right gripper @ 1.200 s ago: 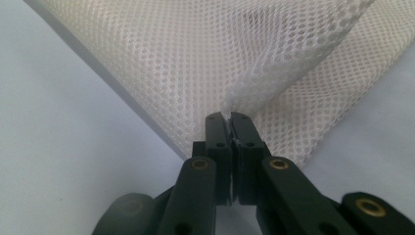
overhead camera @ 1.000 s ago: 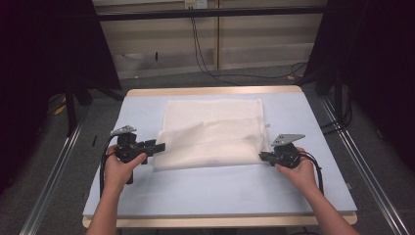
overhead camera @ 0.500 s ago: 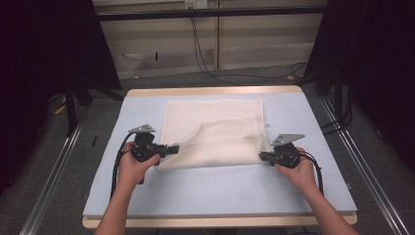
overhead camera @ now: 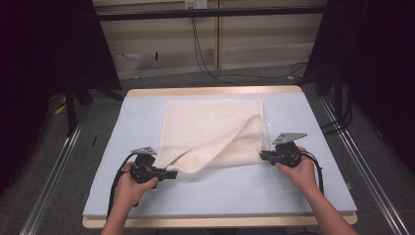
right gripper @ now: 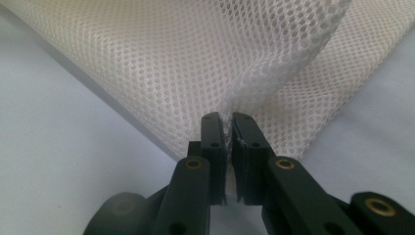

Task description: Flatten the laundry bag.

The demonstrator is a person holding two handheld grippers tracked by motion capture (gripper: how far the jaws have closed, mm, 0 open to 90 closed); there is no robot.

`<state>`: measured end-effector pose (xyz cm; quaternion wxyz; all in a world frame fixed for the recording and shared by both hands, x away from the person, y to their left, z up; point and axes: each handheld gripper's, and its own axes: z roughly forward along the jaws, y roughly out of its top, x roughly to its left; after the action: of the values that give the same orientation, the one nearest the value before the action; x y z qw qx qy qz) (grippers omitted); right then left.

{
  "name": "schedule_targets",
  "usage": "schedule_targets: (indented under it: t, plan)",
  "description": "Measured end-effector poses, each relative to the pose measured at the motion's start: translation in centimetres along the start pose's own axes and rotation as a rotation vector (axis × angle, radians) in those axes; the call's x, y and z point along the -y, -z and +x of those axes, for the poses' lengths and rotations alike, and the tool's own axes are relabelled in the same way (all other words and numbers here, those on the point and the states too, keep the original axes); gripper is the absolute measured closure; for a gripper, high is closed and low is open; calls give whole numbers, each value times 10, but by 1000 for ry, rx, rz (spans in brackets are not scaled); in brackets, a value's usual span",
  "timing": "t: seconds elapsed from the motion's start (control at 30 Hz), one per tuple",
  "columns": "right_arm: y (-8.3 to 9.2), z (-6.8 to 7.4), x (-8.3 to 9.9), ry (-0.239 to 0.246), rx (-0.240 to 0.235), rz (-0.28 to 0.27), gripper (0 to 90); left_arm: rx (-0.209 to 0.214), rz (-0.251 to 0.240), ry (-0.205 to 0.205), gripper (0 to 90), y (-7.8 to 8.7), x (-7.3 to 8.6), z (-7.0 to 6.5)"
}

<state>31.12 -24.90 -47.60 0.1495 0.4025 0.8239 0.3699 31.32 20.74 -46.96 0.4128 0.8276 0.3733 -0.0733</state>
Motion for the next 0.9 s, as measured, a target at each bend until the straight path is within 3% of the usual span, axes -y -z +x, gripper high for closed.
schedule_targets:
  t: [0.3,0.4,0.53,0.67,0.9]
  plan:
    - [25,-1,-15,-78,75,-74,457,-17,48,-12,845,-9,4,-2]
    - [27,7,-24,-72,72,-91,457,-18,46,-14,844,-10,4,-2]
    - [23,24,-37,-56,34,-91,446,-19,46,-24,844,-10,4,-3]
    - [14,37,-45,-36,-20,-79,495,-15,46,-26,843,-10,4,-2]
    - [-4,55,-63,-15,-110,-62,474,-35,45,-56,839,-13,1,-3]
